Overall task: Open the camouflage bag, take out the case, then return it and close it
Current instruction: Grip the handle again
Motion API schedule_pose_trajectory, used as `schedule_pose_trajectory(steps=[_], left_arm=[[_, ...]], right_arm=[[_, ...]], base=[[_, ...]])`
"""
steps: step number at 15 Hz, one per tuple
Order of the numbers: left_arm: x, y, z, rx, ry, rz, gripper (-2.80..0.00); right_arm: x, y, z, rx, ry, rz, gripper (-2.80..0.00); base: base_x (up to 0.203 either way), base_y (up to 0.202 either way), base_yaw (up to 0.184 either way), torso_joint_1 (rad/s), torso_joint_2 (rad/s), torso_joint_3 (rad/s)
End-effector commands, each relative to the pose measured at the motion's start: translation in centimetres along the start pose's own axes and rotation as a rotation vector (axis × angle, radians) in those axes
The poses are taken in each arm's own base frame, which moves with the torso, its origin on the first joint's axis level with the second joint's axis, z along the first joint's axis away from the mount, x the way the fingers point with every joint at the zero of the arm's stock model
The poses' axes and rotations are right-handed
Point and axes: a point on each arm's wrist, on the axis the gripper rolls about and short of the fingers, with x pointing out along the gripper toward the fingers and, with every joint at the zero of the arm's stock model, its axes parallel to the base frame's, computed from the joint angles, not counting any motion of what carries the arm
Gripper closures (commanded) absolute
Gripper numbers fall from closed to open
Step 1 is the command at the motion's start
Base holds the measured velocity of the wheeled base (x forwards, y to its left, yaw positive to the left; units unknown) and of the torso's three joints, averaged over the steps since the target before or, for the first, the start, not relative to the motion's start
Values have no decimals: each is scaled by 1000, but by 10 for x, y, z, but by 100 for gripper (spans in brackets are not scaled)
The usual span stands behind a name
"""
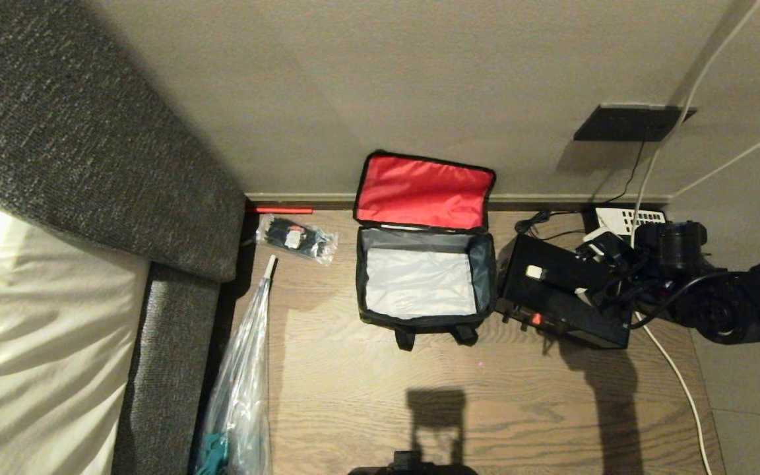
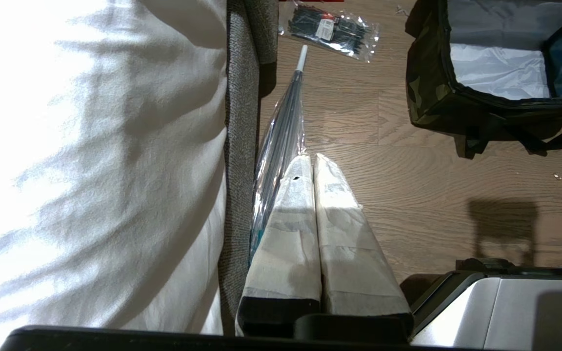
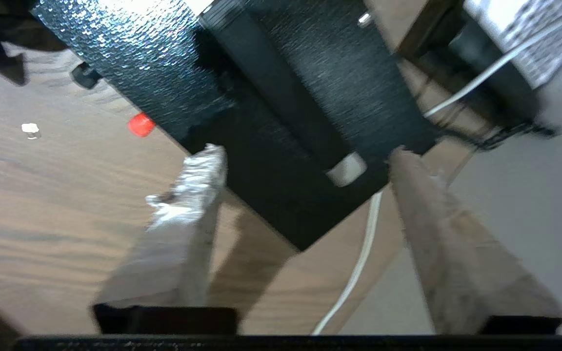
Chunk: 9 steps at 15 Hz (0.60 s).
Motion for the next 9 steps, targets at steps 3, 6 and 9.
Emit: schedule_pose_trajectory(steps=[3, 6, 9], left_arm=[[0, 0, 0, 0, -1, 1, 0], [0, 0, 0, 0, -1, 1, 0], [0, 0, 0, 0, -1, 0, 0]], right_arm=[[-10, 6, -10, -255, -65, -50, -280], [2, 0, -24, -489, -66, -168, -280], [20, 6, -40, -517, 69, -317, -280]], base=[[0, 0, 0, 0, 0, 0], [0, 0, 0, 0, 0, 0], [0, 0, 0, 0, 0, 0]])
